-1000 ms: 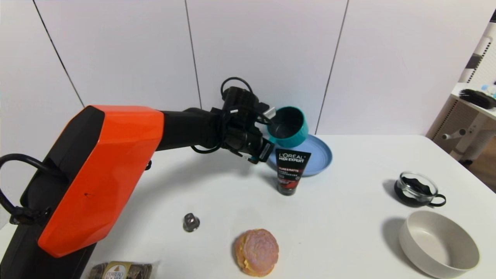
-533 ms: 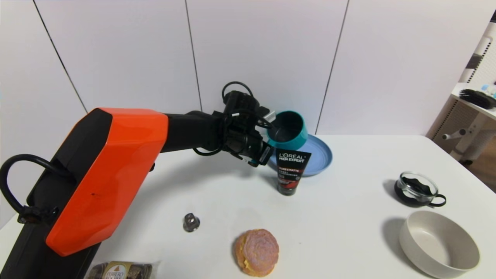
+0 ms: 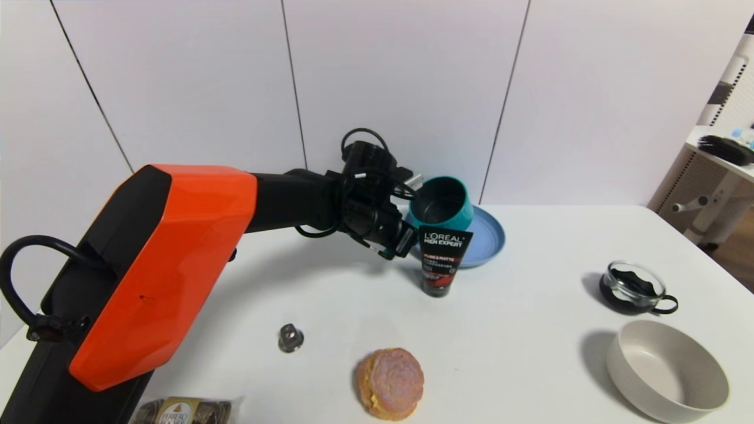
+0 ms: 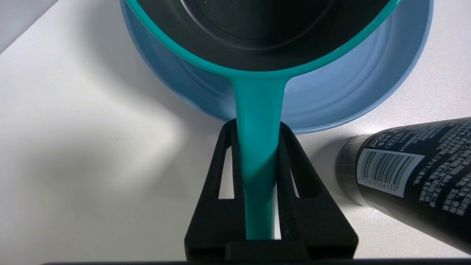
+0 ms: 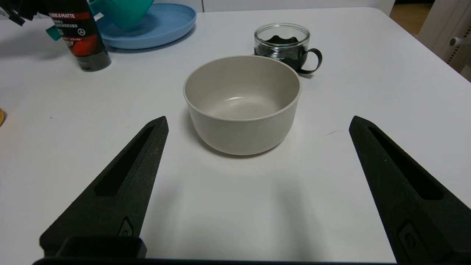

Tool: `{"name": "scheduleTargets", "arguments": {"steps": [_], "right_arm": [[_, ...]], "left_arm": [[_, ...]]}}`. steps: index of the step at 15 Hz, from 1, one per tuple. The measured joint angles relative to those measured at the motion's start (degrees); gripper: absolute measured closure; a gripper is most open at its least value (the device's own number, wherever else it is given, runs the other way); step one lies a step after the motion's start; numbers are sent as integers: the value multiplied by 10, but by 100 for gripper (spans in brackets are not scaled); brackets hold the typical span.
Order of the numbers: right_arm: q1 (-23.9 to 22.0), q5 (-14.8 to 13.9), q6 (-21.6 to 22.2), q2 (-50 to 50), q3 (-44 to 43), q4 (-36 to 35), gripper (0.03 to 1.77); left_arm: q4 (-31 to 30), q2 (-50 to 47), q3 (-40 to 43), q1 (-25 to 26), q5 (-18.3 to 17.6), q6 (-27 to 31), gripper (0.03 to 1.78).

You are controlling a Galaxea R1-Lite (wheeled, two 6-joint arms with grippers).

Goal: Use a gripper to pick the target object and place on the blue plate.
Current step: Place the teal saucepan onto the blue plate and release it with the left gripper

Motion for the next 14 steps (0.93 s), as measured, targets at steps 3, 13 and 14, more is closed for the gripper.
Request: {"name": "scheduleTargets", "arguments": {"steps": [3,13,14], "right_arm": [[0,0,0,0,0,0,10],[0,0,0,0,0,0,10],[0,0,0,0,0,0,10]], "left_arm": [[0,-1,0,0,1,1,153],[19,-7,0,0,1,3,63],[29,-15,0,0,2,8,56]]}}
